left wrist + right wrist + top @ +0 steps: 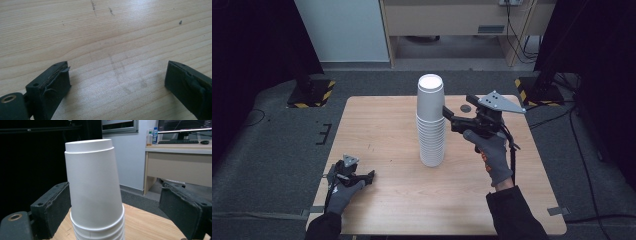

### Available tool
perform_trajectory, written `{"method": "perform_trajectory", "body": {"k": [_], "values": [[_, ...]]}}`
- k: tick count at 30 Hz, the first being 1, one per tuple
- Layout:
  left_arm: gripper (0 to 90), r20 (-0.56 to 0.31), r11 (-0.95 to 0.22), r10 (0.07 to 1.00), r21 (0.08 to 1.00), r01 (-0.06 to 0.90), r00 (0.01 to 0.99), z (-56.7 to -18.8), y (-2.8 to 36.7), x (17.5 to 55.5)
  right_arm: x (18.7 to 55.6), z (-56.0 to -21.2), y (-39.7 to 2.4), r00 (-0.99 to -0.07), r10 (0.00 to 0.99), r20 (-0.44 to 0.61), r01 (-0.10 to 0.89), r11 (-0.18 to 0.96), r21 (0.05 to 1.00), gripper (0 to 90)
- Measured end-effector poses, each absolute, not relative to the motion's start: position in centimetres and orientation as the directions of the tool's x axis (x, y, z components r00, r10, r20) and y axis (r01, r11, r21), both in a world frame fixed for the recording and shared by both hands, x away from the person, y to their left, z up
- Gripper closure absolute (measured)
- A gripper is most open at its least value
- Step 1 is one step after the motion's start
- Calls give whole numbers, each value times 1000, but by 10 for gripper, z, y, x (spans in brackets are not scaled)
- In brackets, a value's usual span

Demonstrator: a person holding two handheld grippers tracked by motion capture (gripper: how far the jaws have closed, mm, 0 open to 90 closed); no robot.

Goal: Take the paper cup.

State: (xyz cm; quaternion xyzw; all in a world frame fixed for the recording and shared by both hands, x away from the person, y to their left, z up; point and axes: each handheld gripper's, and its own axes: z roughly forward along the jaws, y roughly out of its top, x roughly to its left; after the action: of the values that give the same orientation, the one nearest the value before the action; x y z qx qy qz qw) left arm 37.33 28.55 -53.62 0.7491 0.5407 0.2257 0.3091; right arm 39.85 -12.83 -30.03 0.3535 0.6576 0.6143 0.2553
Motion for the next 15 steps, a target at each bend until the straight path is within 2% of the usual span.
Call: {"method": "perform_trajectory", "body": {"k": [15], "values": [[52, 5, -225, 949, 707, 671, 314, -536, 286, 373, 410, -303, -103, -642, 762, 89, 165, 23, 986, 105]]}}
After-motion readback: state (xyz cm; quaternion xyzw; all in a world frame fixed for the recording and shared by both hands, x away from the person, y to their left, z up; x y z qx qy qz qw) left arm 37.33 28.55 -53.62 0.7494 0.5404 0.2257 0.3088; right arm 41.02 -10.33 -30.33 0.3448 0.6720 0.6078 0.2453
